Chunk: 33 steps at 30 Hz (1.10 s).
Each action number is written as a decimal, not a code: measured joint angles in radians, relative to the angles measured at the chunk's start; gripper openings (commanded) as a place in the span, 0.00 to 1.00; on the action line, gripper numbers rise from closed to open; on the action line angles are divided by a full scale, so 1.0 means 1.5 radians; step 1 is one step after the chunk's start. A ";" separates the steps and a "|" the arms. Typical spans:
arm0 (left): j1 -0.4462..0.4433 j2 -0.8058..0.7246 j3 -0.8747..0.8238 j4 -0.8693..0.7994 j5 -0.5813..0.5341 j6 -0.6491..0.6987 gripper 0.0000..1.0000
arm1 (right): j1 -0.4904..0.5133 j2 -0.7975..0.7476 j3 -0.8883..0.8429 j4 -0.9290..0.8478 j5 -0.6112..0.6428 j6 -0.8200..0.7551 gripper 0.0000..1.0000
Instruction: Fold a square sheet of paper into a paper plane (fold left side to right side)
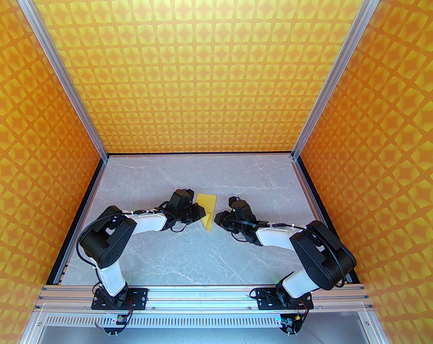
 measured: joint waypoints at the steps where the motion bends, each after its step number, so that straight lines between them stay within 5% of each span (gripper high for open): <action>1: 0.000 0.001 0.000 0.000 0.000 0.000 0.15 | 0.000 0.000 0.000 0.011 -0.001 0.003 0.20; 11: 0.000 0.001 0.000 0.002 0.000 -0.007 0.15 | 0.000 0.049 -0.002 0.124 -0.027 0.037 0.20; 33: 0.001 0.001 0.003 0.004 0.000 -0.010 0.15 | 0.000 0.102 0.030 0.148 -0.058 0.054 0.15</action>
